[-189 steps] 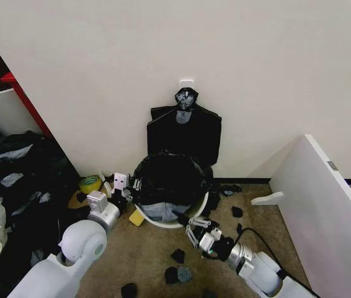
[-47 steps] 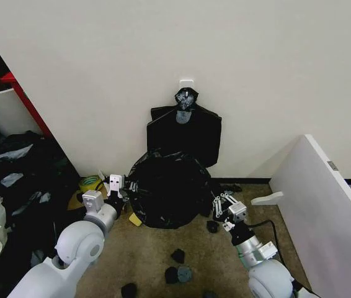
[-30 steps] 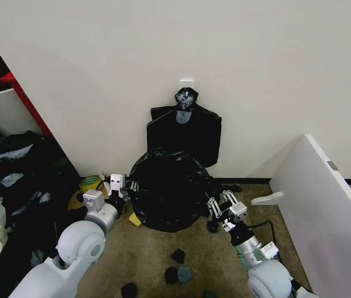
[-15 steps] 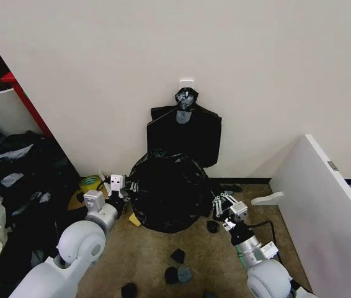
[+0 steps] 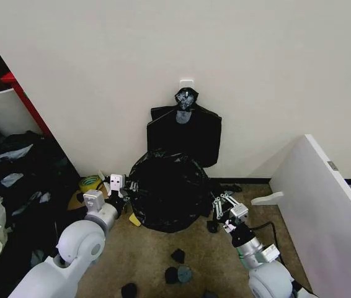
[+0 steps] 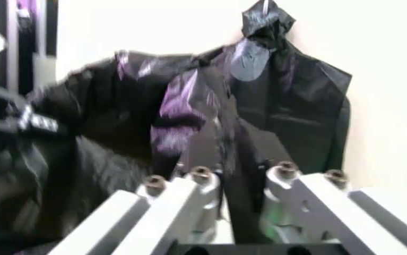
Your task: Place the garbage bag over the trash bin.
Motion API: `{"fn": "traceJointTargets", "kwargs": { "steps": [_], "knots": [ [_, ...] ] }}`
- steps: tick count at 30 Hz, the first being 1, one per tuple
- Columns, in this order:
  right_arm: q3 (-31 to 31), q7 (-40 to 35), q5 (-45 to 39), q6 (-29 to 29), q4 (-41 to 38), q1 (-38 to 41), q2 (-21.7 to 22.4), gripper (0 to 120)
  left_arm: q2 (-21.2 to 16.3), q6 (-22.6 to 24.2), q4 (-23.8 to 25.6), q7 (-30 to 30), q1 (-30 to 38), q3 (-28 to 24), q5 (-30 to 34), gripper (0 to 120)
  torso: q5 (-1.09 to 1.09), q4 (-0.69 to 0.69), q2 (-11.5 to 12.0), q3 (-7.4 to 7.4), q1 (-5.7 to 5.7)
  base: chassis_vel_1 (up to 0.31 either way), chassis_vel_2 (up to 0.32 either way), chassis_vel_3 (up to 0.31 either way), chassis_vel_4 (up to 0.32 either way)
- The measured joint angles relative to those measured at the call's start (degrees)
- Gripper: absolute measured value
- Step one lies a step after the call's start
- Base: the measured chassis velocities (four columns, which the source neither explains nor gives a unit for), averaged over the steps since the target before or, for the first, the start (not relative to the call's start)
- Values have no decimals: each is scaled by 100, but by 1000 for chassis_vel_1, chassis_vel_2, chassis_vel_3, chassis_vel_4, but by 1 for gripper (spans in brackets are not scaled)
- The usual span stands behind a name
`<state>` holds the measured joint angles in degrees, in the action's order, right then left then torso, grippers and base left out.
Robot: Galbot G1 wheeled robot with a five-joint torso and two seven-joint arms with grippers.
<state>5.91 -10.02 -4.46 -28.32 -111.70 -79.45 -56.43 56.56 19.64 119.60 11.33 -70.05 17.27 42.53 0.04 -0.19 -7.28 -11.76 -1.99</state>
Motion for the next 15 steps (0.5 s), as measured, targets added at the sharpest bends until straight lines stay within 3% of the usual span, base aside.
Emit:
{"fn": "traceJointTargets", "kwargs": {
  "steps": [6, 8, 14, 15],
  "knots": [
    [-69, -582, 878, 322, -122, -228, -32, 34, 20, 0, 31, 0, -43, 19, -5, 0, 0, 0, 0, 0, 0, 0, 0, 0, 0],
    [-77, -655, 971, 372, -122, -246, -40, 37, 20, 0, 39, 0, -50, 20, -7, 0, 0, 0, 0, 0, 0, 0, 0, 0, 0],
    [-141, -928, 1088, 611, -143, -253, -99, 65, 32, 2, 80, 1, -102, 23, -31, 0, 0, 0, 0, 0, 0, 0, 0, 0, 0],
    [-141, -928, 1088, 611, -143, -253, -99, 65, 32, 2, 80, 1, -102, 23, -31, 0, 0, 0, 0, 0, 0, 0, 0, 0, 0]
  ]
}}
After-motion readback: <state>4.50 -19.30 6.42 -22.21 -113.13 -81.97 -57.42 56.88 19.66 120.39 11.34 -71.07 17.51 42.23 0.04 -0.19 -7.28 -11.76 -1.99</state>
